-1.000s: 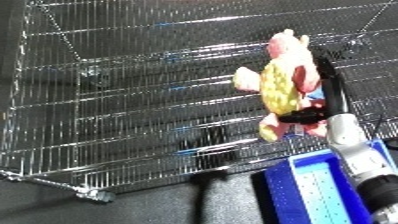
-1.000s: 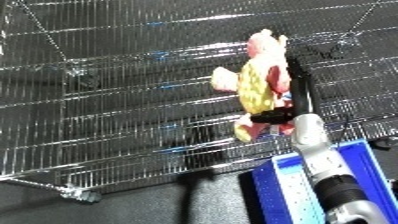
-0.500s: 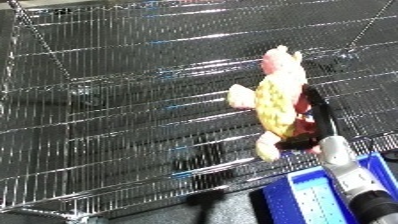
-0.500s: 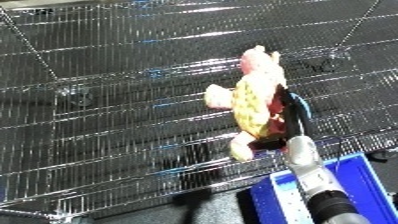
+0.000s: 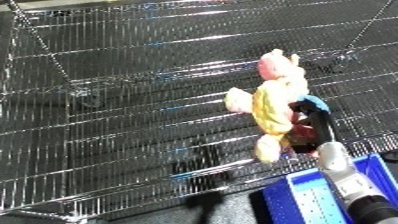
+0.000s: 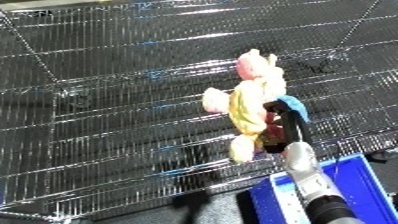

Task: Pick up the object and place it into the box

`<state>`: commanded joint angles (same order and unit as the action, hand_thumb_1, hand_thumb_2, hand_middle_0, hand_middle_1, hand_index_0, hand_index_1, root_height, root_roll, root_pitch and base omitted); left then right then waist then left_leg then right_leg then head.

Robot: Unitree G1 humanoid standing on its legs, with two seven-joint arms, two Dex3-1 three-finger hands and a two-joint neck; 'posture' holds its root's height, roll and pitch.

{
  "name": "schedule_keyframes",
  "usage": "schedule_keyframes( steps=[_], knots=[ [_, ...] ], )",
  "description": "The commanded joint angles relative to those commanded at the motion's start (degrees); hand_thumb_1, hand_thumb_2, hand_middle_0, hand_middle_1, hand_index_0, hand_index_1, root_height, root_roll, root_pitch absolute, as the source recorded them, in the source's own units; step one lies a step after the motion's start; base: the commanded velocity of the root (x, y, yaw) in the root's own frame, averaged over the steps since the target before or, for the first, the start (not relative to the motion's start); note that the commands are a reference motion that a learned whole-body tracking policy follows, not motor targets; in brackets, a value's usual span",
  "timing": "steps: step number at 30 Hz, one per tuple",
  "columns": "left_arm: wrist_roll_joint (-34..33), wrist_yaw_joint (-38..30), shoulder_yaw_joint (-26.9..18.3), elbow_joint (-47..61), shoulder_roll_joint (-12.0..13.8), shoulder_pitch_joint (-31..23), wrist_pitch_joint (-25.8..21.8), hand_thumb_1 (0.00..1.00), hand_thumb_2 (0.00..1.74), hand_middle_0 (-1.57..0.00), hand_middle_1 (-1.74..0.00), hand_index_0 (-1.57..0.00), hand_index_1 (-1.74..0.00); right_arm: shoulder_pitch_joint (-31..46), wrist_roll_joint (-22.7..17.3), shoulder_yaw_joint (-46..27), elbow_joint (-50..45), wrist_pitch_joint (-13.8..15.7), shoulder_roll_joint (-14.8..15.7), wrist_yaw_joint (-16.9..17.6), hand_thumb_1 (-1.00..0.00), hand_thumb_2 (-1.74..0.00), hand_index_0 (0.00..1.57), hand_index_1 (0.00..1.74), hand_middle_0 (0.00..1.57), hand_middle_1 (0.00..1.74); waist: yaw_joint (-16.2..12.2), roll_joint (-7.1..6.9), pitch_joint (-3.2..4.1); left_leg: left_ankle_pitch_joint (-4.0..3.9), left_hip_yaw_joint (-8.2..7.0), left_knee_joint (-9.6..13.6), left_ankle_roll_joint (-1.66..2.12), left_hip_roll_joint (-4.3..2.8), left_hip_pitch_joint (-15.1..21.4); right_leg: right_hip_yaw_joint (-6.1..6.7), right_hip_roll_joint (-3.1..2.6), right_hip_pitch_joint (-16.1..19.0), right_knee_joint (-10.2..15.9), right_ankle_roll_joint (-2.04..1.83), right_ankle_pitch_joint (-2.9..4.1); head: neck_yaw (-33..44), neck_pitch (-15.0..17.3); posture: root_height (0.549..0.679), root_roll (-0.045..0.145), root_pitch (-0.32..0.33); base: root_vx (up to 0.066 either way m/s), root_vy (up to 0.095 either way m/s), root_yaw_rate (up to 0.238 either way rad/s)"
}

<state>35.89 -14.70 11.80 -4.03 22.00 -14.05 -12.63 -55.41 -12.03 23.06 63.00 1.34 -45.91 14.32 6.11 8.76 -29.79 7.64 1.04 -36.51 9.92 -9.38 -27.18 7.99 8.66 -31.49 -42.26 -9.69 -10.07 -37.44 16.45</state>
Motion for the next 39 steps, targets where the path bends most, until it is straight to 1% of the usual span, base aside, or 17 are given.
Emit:
schedule_keyframes(
  steps=[5, 9, 13, 16, 20, 23, 27, 29, 32, 36, 39],
  knots=[
    [0.23, 0.33, -0.43, -0.09, 0.16, -0.33, -0.43, 1.0, 1.74, -1.57, -1.74, -1.57, -1.74, 0.49, -0.15, -0.34, -0.42, 0.01, 0.43, 0.75, -1.0, -1.74, 1.57, 1.74, 1.57, 1.74, -0.04, -0.23, 0.0, -0.02, -0.06, 0.14, 0.09, -0.1, 0.49, -0.14, 0.11, 0.51, 0.15, -0.01, 0.22, -0.64, 0.35, 0.625, 0.056, -0.012, -0.017, -0.008, -0.004],
    [0.25, 0.82, -0.29, -0.53, 0.43, 0.07, -0.54, 1.0, 1.74, -1.57, -1.74, -1.57, -1.74, 1.11, -0.47, -0.98, -1.23, 0.19, -0.17, 1.25, -1.0, -1.74, 1.57, 1.74, 1.57, 1.74, -0.16, -0.56, 0.0, -0.07, -0.08, 0.18, 0.17, -0.17, 0.96, -0.28, 0.27, 1.1, 0.41, -0.05, 0.52, -1.21, 0.33, 0.625, 0.056, -0.021, -0.03, -0.013, 0.015],
    [0.01, 1.12, -0.07, -1.48, 0.42, 0.99, -0.44, 1.0, 1.74, -1.57, -1.74, -1.57, -1.74, 2.65, -0.67, -2.07, -3.31, 0.77, -0.79, 1.8, -1.0, -1.74, 1.57, 1.74, 1.57, 1.74, -0.61, -1.02, 0.0, -0.09, -0.11, 0.36, 0.16, -0.27, 1.73, -0.28, 0.44, 1.98, 0.95, -0.15, 0.91, -1.75, -0.02, 0.626, 0.056, -0.034, -0.028, -0.005, -0.016],
    [-0.22, 1.13, -0.11, -2.23, 0.29, 1.68, -0.3, 1.0, 1.74, -1.57, -1.74, -1.57, -1.74, 4.47, -0.71, -3.42, -6.05, 1.37, -1.24, 2.56, -1.0, -1.74, 1.57, 1.74, 1.57, 1.74, -1.29, -1.43, 0.0, -0.03, -0.26, 0.54, 0.1, -0.34, 2.51, -0.24, 0.55, 2.83, 1.38, -0.24, 1.09, -2.09, -0.06, 0.627, 0.056, -0.046, -0.023, 0.006, -0.021],
    [-0.83, 1.1, -0.13, -3.14, 0.06, 2.28, -0.05, 1.0, 1.74, -1.57, -1.74, -1.57, -1.74, 7.71, 0.29, -5.72, -11.61, 2.38, -2.49, 4.06, -1.0, -1.74, 1.57, 1.74, 1.57, 1.74, -2.48, -2.07, 0.0, 0.26, -0.5, 0.41, -0.16, -0.46, 3.6, -0.12, 0.7, 3.79, 1.42, -0.37, 1.17, -3.16, 0.08, 0.626, 0.056, -0.065, -0.018, 0.01, -0.035],
    [-1.37, 1.21, -0.23, -3.77, -0.07, 2.75, 0.17, 1.0, 1.74, -1.57, -1.74, -1.57, -1.74, 11.41, 1.55, -8.29, -17.06, 3.18, -3.7, 5.36, -1.0, -1.74, 1.57, 1.74, 1.57, 1.74, -3.55, -2.66, 0.0, 0.51, -0.66, 0.07, -0.37, -0.59, 4.26, 0.04, 0.82, 4.42, 1.46, -0.52, 1.35, -3.4, 0.24, 0.625, 0.056, -0.081, -0.016, 0.006, -0.055],
    [-2.23, 1.13, -0.78, -4.69, -0.55, 3.32, 0.61, 1.0, 1.74, -1.57, -1.74, -1.57, -1.74, 19.93, 2.1, -14.91, -27.32, 4.55, -4.29, 6.85, -1.0, -1.74, 1.57, 1.74, 1.57, 1.74, -5.33, -3.74, 0.0, 0.86, -0.92, -0.62, -0.66, -0.84, 4.9, 0.3, 0.84, 5.18, 1.42, -0.64, 1.54, -4.37, 0.67, 0.623, 0.056, -0.103, -0.016, 0.004, -0.067],
    [-2.52, 0.91, -1.01, -5.29, -0.97, 3.53, 0.89, 1.0, 1.74, -1.57, -1.74, -1.57, -1.74, 24.7, 2.28, -19.15, -33.02, 5.1, -3.65, 7.93, -1.0, -1.74, 1.57, 1.74, 1.57, 1.74, -6.14, -4.22, 0.0, 1.01, -1.03, -0.98, -0.8, -0.96, 5.2, 0.36, 0.79, 5.57, 1.26, -0.62, 1.55, -5.1, 1.42, 0.621, 0.056, -0.116, -0.01, -0.002, -0.04],
    [-2.82, 0.57, -0.96, -6.25, -1.56, 4.02, 1.24, 1.0, 1.74, -1.57, -1.74, -1.57, -1.74, 30.46, 3.18, -24.68, -39.66, 5.65, -2.32, 9.84, -1.0, -1.74, 1.57, 1.74, 1.57, 1.74, -7.12, -4.78, 0.0, 1.14, -1.22, -1.41, -0.89, -1.13, 5.67, 0.42, 0.69, 6.18, 1.13, -0.59, 1.58, -5.98, 1.99, 0.619, 0.057, -0.135, -0.007, -0.007, -0.033],
    [-3.39, 0.56, -0.65, -6.59, -1.75, 4.65, 1.81, 1.0, 1.74, -1.57, -1.74, -1.57, -1.74, 36.33, 4.93, -30.52, -45.77, 6.05, -1.26, 11.55, -1.0, -1.74, 1.57, 1.74, 1.57, 1.74, -8.16, -5.34, 0.0, 1.08, -1.41, -1.52, -0.93, -1.44, 6.48, 0.49, 0.62, 7.11, 1.26, -0.59, 1.73, -7.65, 2.25, 0.618, 0.058, -0.158, -0.014, -0.016, -0.024],
    [-3.64, 0.72, -0.74, -6.53, -1.88, 4.75, 2.33, 1.0, 1.74, -1.57, -1.74, -1.57, -1.74, 40.34, 6.42, -34.2, -49.48, 6.08, -0.93, 12.03, -1.0, -1.74, 1.57, 1.74, 1.57, 1.74, -9.02, -5.65, 0.0, 1.09, -1.59, -1.48, -0.97, -1.66, 7.3, 0.61, 0.48, 7.89, 1.29, -0.58, 1.79, -9.26, 2.89, 0.617, 0.059, -0.175, -0.01, -0.025, -0.039]
  ],
)
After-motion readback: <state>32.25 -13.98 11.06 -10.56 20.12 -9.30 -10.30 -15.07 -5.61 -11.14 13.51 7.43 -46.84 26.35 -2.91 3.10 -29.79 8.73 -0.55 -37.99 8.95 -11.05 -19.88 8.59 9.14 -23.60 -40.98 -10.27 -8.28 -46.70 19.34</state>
